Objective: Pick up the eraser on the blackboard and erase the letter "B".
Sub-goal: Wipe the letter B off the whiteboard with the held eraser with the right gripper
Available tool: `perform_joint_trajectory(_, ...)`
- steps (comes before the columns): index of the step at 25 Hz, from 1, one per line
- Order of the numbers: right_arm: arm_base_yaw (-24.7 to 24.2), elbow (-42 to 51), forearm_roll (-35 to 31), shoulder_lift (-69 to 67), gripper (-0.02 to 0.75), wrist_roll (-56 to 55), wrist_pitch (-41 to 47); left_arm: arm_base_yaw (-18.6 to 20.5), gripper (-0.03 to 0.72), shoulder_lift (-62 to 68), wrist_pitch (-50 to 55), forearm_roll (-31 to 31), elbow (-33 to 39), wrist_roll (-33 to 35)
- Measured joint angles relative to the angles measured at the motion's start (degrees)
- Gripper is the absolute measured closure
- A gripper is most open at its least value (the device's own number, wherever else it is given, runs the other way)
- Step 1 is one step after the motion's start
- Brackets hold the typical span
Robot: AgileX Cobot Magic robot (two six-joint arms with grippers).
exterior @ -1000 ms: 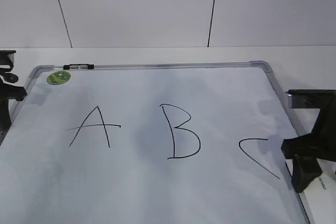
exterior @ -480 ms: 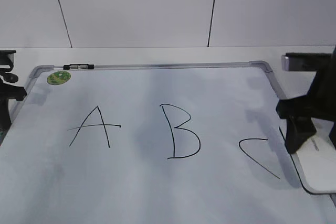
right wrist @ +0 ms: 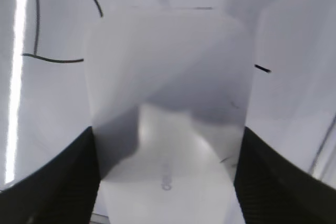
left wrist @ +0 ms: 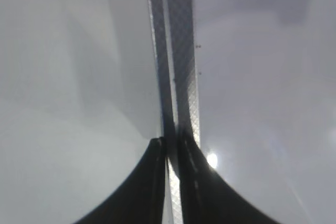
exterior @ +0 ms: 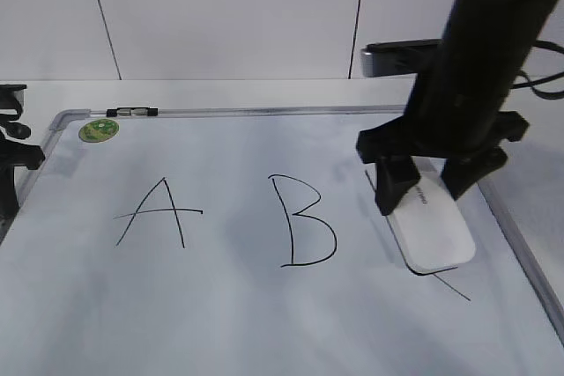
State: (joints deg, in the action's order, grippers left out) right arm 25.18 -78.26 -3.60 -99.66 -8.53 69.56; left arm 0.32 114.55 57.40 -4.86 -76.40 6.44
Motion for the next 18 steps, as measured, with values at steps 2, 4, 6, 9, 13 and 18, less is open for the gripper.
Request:
perform_joint_trajectory(2,2.0,-3.0,0.0,-2.4,0.184,0.0,0.1,0.0,0.65,0.0,0.0,0.0,0.0,0.0)
perform_joint_trajectory(4,3.9,-5.8,0.0,-5.0,0.184,0.0,0.1,0.0,0.65,0.0,0.0,0.0,0.0,0.0)
perform_joint_trajectory(6,5.4,-8.6,0.0,-7.3,0.184,0.0,0.1,0.0,0.65,0.0,0.1,0.0,0.0,0.0)
perform_joint_trajectory(9,7.7,-11.6,0.0,-11.1,0.184,0.1,0.1,0.0,0.65,0.0,0.1,0.0,0.0,0.0)
perform_joint_trajectory(13,10.5,-13.7,0.0,-15.9,0.184,1.0,0.1,0.0,0.65,0.0,0.1,0.0,0.0,0.0)
perform_joint_trajectory(18,13.3,-16.0,0.4,-20.9,0.184,1.6,0.1,0.0,0.65,0.0,0.2,0.0,0.0,0.0)
